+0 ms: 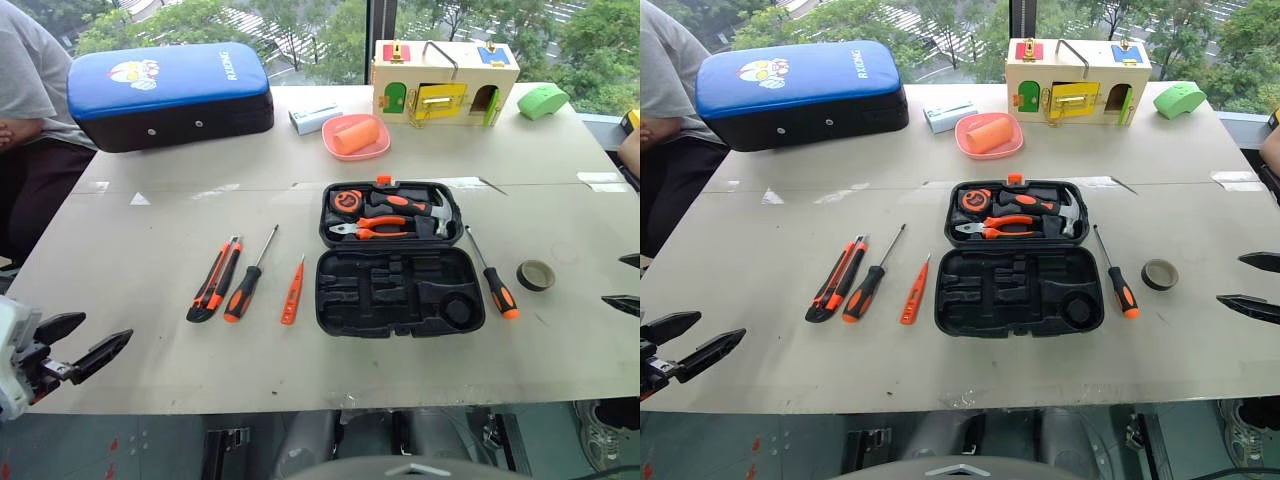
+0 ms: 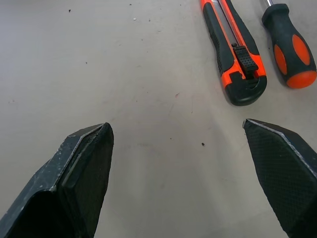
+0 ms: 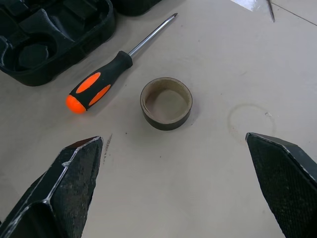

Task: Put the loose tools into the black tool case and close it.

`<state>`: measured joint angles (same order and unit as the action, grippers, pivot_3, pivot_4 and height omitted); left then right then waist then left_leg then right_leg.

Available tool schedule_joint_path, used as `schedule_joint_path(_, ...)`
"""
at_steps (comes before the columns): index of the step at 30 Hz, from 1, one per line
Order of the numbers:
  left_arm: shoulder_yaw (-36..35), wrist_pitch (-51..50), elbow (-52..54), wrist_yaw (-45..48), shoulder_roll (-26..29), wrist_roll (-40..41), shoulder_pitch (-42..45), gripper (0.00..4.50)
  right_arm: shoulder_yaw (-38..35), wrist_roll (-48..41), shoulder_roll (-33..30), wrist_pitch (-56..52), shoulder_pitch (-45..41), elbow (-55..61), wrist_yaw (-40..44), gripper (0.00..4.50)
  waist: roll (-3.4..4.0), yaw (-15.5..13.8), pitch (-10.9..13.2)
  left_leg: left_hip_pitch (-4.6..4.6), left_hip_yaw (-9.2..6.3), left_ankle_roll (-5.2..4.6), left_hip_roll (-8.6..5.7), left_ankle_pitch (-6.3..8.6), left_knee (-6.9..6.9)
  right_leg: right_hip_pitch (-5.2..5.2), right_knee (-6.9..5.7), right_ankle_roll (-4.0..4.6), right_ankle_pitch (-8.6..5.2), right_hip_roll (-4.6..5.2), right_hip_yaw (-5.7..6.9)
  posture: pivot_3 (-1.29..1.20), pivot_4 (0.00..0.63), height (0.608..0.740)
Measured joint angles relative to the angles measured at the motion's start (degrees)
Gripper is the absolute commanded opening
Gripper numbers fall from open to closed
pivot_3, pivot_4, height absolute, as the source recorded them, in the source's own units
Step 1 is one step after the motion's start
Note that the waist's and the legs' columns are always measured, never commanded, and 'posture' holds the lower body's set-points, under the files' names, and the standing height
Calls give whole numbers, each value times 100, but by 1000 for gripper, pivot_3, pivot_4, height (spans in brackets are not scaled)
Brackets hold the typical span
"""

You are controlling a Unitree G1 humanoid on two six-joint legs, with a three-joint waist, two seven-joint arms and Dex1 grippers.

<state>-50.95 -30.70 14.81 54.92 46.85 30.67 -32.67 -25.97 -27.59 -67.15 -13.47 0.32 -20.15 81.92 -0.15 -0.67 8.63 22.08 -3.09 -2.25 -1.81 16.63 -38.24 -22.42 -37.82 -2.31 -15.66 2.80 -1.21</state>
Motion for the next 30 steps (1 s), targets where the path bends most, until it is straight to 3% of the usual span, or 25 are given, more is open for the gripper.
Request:
schedule_joint_path(12, 193, -201, 109, -34, -2, -115, -231, 4456, 4, 90, 2, 116, -117, -111, -66, 4422, 2, 1, 1, 0, 2, 0, 0, 0, 0, 0, 0, 1, 0, 1, -3, 0, 150, 735)
schedule_joint_path(16, 196, -721, 725, -289, -99, 285, 22, 4456, 36, 68, 163, 242, -401, 199, -169, 4422, 2, -2, 1, 0, 2, 0, 0, 0, -2, 0, -1, -1, 1, 1, -2, 0, 150, 735)
schedule_joint_path(23, 954, -1921, 2315, -1438, -225, 855, 602, 4456, 274, -691, 413, -681, -514, 2236, -238, 4422, 15, -10, 1, 5, -6, 1, 1, 0, 0, -4, -4, -3, 2, -5, 3, 0, 150, 735)
schedule_joint_path(30, 1874, -3561, 2536, -2962, -426, 1338, 2108, 4456, 831, -1398, 663, -1344, -966, 3965, -546, 4422, 0, -17, 3, 8, -11, 1, -5, -1, -11, -3, -8, -6, 4, -5, 6, 0, 150, 735)
